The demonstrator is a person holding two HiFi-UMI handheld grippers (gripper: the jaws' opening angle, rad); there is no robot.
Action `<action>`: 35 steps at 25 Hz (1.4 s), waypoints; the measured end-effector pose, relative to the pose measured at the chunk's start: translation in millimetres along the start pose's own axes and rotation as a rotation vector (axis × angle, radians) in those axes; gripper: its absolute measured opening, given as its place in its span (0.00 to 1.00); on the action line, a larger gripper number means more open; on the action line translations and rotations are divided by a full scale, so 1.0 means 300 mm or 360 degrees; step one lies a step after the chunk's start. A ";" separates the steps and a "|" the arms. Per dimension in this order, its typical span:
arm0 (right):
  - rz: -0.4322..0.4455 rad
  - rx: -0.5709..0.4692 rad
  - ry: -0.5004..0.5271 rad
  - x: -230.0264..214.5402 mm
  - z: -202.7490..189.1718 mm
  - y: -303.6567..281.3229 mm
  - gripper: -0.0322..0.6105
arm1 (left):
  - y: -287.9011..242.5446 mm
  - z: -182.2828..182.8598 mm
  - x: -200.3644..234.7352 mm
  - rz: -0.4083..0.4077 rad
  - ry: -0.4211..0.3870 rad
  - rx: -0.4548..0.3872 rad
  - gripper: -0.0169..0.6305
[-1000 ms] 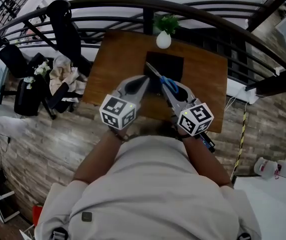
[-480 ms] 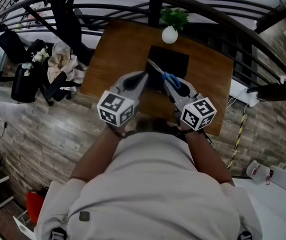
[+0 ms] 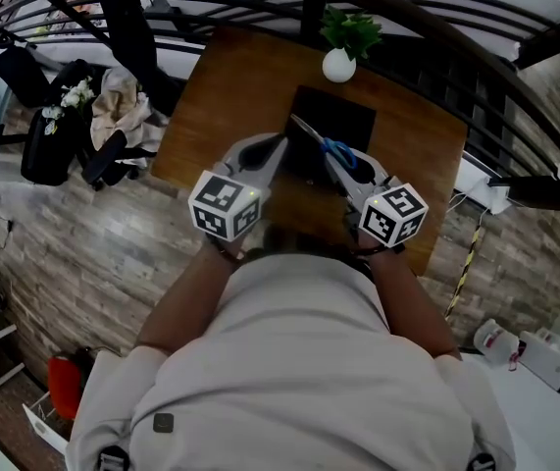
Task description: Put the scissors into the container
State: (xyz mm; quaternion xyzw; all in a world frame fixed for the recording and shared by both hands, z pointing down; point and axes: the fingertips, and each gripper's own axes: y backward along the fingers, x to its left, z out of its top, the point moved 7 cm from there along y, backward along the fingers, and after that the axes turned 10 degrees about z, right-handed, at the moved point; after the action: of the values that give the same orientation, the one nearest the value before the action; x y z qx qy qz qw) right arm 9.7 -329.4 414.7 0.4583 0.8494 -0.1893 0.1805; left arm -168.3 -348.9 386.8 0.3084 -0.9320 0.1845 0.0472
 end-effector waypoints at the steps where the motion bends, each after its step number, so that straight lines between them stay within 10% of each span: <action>1: 0.0002 0.0006 -0.0011 -0.020 -0.003 -0.001 0.14 | -0.019 -0.006 0.002 0.0001 0.0004 0.0009 0.03; 35: -0.0023 0.0429 -0.0458 -0.559 -0.370 -0.044 0.14 | -0.440 -0.416 0.095 0.0030 0.0093 0.0493 0.03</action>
State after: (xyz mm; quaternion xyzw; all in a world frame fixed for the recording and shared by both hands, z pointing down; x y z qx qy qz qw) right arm 70.0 -401.1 593.1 0.4406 0.7850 -0.3663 0.2357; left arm -116.4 -416.1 549.7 0.2977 -0.8935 0.3353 0.0246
